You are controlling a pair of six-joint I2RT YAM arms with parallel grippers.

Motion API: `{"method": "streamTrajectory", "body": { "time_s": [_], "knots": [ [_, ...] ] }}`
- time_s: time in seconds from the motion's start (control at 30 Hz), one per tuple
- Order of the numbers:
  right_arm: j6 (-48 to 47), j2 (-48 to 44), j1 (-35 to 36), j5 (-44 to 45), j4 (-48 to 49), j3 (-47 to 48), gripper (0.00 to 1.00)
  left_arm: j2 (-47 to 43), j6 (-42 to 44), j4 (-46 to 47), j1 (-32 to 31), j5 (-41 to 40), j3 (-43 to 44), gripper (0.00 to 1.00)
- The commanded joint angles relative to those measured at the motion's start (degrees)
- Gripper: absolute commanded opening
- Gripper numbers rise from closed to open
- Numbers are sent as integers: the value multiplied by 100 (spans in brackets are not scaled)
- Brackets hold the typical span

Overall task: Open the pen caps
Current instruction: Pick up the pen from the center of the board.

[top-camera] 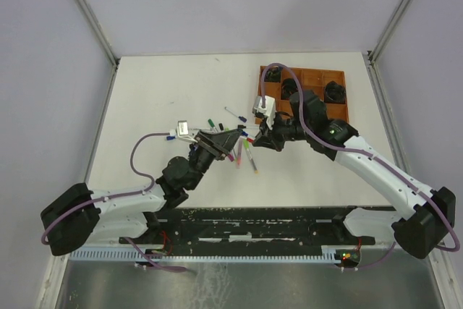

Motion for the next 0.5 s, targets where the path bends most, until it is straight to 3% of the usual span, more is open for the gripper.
{"method": "streamTrajectory", "body": {
  "time_s": [0.0,0.47],
  "knots": [
    [205,53,102,144,272,-26,2,189,-152,341,-54,-433,251,59],
    [311,98,259,575,418,-71,2,564,-318,496,-100,-395,374,44]
  ]
}}
